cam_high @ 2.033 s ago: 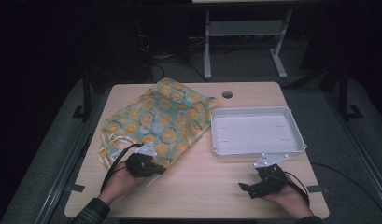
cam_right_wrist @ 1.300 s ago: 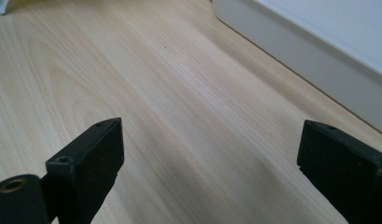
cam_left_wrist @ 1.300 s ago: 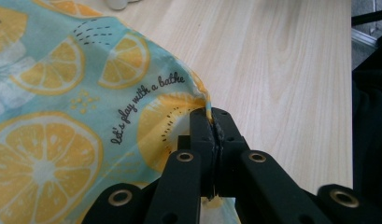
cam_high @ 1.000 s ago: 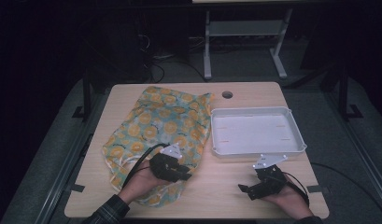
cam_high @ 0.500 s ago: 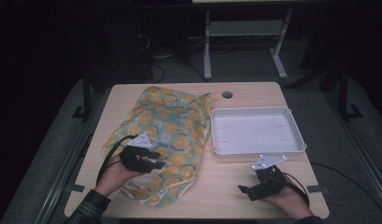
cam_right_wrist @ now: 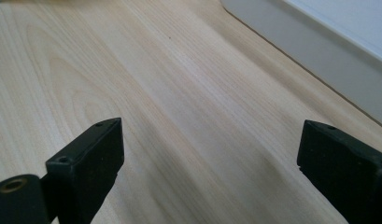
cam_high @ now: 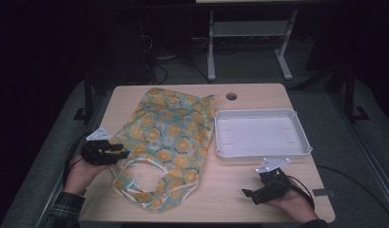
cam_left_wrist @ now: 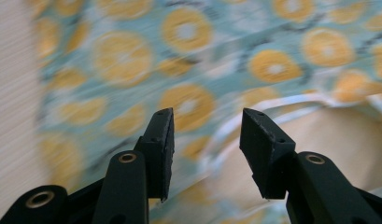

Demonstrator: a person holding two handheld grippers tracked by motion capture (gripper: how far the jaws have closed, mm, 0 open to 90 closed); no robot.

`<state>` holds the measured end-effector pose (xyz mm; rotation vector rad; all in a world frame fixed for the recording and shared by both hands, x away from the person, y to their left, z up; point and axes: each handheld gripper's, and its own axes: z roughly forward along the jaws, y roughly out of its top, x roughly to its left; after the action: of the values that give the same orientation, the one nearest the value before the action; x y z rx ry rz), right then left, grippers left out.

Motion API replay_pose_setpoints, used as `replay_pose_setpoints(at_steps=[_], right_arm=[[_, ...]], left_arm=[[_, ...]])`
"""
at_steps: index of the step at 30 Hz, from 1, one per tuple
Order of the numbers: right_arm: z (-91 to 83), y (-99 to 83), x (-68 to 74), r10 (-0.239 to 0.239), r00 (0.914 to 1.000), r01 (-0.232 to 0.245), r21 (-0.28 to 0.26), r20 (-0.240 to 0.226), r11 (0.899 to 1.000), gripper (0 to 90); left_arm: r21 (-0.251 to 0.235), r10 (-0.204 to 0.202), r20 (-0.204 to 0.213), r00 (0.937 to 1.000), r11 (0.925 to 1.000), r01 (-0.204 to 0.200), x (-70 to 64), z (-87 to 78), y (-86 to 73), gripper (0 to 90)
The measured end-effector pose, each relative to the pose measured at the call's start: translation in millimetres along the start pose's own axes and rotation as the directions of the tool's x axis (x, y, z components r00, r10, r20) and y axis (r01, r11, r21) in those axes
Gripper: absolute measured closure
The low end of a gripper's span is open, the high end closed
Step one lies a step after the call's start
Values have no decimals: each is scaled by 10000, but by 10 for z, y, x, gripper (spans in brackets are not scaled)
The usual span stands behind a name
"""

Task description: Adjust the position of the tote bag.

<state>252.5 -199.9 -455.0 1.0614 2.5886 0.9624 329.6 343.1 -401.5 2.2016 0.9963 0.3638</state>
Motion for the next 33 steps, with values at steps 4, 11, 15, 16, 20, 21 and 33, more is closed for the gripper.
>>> replay_pose_setpoints(at_steps=[4, 11, 15, 16, 20, 21, 33], right_arm=[[10, -1, -6, -96, 10000, 96, -34, -11, 9999, 66], [23, 3, -1, -163, 9999, 163, 62, -36, 9998, 68], [27, 3, -1, -155, 9999, 155, 96, -60, 9998, 68], [28, 4, -1, -152, 9999, 153, 99, -62, 9998, 68], [34, 3, 1, -153, 9999, 154, 134, -69, 9998, 68], [36, 2, 1, -181, 9998, 182, 133, -68, 9997, 68], [38, 5, 11, -236, 9997, 237, 156, -78, 9996, 69]], left_arm=[[-44, -228, -410, 9989, 9997, 227, 134, -19, -71, 531], [37, -706, -1135, 9910, 9974, 714, 410, 51, -188, 499], [268, -973, -1370, 9858, 9944, 1019, 536, 145, -227, 481], [319, -1009, -1365, 9855, 9938, 1062, 556, 160, -234, 478], [491, -1351, -1222, 9833, 9887, 1419, 619, 246, -271, 462], [547, -1390, -1166, 9834, 9878, 1461, 629, 264, -278, 462], [953, -1694, -824, 9821, 9796, 1769, 692, 326, -378, 697]])
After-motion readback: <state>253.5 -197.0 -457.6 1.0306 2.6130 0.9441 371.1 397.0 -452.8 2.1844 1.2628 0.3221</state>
